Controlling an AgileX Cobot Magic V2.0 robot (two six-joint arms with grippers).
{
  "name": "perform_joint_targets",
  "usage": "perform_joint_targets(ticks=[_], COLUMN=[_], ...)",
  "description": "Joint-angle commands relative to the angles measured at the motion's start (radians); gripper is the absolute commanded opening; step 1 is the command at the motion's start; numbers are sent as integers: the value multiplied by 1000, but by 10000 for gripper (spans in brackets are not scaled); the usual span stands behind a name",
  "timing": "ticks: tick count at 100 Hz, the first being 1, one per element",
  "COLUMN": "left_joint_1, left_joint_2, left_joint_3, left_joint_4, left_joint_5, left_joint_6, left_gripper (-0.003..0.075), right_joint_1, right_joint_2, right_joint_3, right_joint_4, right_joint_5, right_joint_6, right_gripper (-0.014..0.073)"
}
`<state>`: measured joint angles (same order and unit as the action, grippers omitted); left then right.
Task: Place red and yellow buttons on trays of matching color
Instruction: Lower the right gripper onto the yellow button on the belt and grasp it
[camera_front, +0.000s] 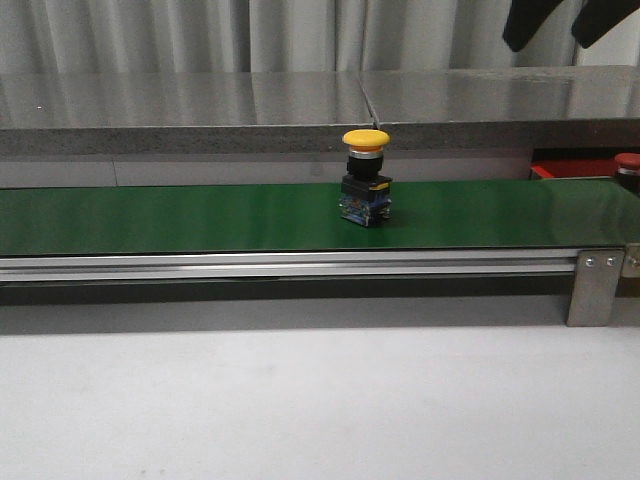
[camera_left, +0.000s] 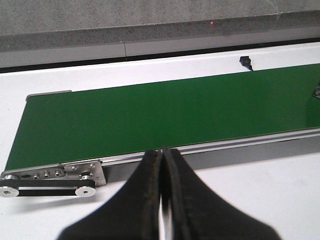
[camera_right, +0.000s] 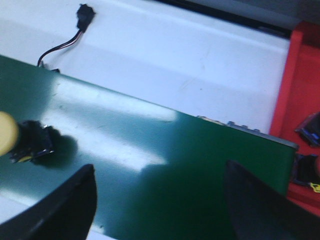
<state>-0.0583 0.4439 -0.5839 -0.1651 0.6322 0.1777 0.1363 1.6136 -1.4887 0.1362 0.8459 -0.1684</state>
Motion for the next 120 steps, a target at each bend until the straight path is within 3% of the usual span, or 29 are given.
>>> perform_joint_targets(ticks=[1, 9, 47, 96, 108, 120], left_joint_1=[-9, -9, -9, -9, -9, -9], left_joint_2=[4, 4, 4, 4, 4, 4], left_joint_3=[-27, -27, -27, -27, -27, -27], left_joint_4=[-18, -18, -18, -18, -18, -18], left_joint_5=[-72, -72, -72, -72, -72, -72], left_joint_6=[-5, -5, -5, -5, -5, -5], left_gripper=[-19, -19, -19, -19, -19, -19], right_joint_1=[27, 50, 83, 83, 83, 83], right_joint_2=[-32, -7, 127, 219, 219, 219], right_joint_3=[-38, -60, -168, -178, -178, -178], right_joint_4=[13, 23, 152, 166, 166, 166], right_joint_5=[-3, 57, 279, 159, 143, 145], right_joint_6=[-40, -51, -264, -313, -313, -313], right_gripper=[575, 608, 601, 595, 507, 320])
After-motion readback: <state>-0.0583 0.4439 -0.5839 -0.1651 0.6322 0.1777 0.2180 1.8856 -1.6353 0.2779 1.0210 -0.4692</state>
